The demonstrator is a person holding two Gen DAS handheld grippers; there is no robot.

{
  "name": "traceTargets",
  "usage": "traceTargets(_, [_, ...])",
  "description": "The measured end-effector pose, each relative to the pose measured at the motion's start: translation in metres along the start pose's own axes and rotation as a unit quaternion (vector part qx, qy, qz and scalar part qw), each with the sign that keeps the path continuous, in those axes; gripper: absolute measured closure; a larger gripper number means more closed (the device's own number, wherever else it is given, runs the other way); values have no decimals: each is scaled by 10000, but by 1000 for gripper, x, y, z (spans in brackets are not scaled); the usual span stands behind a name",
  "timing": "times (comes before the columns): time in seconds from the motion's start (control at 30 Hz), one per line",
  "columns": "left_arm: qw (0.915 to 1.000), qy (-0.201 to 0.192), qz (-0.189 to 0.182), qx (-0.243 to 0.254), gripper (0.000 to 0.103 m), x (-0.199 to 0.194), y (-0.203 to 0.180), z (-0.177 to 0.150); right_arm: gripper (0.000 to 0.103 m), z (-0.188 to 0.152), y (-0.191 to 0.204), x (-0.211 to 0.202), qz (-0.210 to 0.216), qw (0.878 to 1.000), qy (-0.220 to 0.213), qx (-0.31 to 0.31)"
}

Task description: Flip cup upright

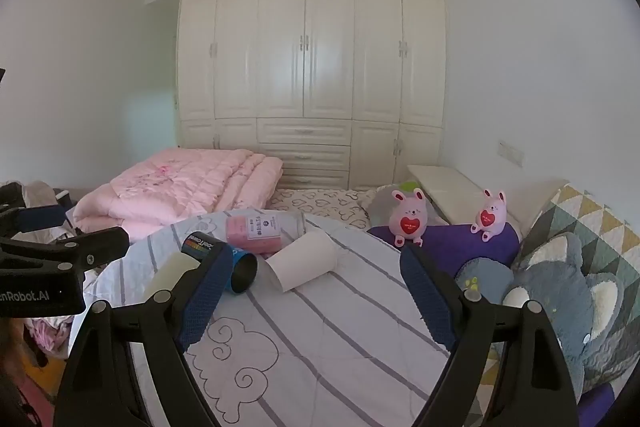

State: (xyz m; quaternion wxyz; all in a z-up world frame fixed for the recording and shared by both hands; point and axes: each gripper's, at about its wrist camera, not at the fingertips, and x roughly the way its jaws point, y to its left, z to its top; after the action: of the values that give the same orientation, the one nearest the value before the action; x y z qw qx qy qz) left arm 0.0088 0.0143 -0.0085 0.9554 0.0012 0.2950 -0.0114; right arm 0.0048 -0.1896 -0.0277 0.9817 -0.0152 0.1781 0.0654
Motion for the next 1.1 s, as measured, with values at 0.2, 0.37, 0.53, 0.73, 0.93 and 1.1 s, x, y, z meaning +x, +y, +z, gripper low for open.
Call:
traceTargets(0.2, [10000, 72, 47, 22, 0, 6, -1, -5, 17, 1, -1, 0, 3, 10000, 9, 4])
traceTargets(0.37, [9999, 107, 38, 39, 0, 7, -1, -6, 17, -1, 0, 0, 29, 10000, 2, 29])
traceTargets(0.53, [9999, 138, 22, 36, 0, 8, -1, -9, 17, -2, 2, -1, 49, 10000, -2, 29])
traceTargets(0.73, [9999, 163, -10, 45, 0, 9, -3, -10, 17, -2, 4, -1, 49, 10000, 16, 35])
traceTargets(0.93, [9998, 169, -17, 50, 0, 9, -3, -11, 17, -3, 4, 0, 55, 10000, 25, 23])
traceTargets(1.1, [9998, 179, -24, 28, 0, 8, -3, -11, 17, -2, 6, 0, 62, 10000, 63, 25])
